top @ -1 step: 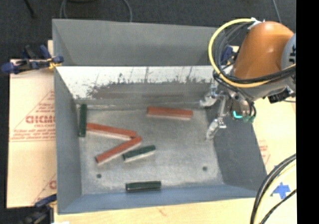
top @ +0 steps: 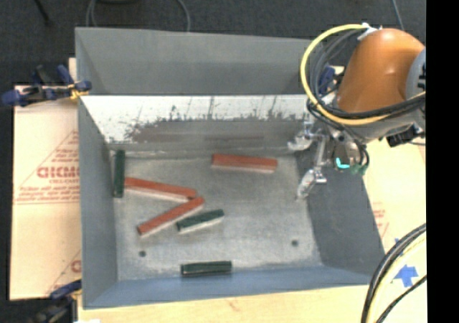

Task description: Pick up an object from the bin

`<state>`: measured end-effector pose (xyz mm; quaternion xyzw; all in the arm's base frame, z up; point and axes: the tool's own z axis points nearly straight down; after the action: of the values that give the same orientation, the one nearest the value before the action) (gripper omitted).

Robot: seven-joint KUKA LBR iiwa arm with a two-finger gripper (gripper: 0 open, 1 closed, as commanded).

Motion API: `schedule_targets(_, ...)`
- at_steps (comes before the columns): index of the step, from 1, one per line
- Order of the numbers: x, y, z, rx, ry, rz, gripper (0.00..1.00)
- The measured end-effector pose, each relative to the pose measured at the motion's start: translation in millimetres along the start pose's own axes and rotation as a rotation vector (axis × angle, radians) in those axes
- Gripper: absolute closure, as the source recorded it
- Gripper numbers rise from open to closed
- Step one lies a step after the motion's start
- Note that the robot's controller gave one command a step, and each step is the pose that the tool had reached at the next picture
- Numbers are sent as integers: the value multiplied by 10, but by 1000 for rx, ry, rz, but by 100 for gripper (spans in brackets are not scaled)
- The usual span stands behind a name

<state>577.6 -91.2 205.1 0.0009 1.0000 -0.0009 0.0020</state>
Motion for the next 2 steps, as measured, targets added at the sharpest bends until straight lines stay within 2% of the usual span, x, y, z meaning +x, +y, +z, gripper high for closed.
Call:
schedule_targets(1,-333,297,365,2,-12,4,0)
schedule_targets(2,-428,424,522,0,-11,0,0)
